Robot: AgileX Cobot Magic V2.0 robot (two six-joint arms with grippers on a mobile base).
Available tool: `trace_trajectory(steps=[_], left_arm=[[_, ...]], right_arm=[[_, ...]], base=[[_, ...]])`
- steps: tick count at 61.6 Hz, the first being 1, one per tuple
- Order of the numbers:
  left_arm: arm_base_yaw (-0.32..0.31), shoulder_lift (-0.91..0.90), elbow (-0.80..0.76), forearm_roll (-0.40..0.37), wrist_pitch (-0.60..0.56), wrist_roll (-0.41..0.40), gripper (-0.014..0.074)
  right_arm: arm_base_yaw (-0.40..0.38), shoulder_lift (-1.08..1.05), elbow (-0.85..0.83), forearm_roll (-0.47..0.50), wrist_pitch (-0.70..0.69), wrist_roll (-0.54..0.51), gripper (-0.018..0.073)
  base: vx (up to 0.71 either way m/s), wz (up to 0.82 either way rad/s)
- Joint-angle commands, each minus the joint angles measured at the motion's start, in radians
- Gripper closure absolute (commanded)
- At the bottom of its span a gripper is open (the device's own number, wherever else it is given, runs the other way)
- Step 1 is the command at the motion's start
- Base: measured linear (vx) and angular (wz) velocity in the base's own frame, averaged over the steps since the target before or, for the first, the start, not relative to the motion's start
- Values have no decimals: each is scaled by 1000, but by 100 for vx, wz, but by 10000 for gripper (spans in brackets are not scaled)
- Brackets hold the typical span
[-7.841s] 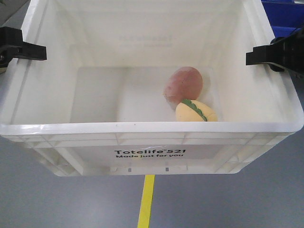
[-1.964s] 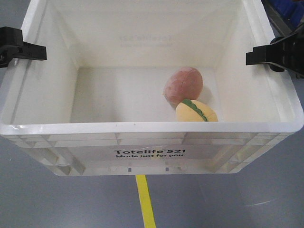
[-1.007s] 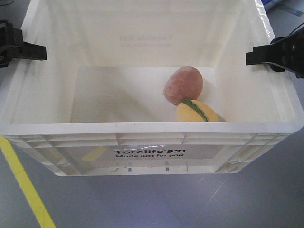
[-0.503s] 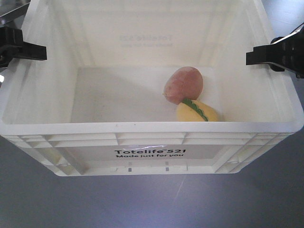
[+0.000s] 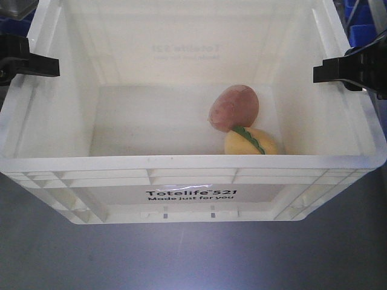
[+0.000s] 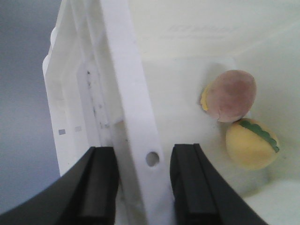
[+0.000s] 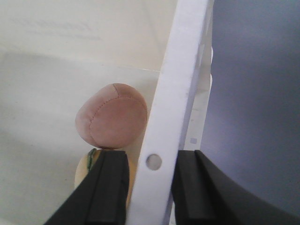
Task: Place moving items into box and shelve
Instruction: 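Keep holding the crate with both grippers while driving onward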
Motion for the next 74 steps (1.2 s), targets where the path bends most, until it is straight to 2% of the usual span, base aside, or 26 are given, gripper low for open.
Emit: trace_trajectory(steps=[1,36,74], left_arm=[[-11,-31,-45,-175,-78,19,594],[-11,-30,-45,-175,-78,19,594],[-11,-31,-45,-175,-78,19,594]], right_arm=[[13,-38,-49,143,-92,-40,565],[13,-38,-49,143,-92,-40,565],[13,-38,-49,143,-92,-40,565]], base=[[21,-65],[22,-46],[31,-6]])
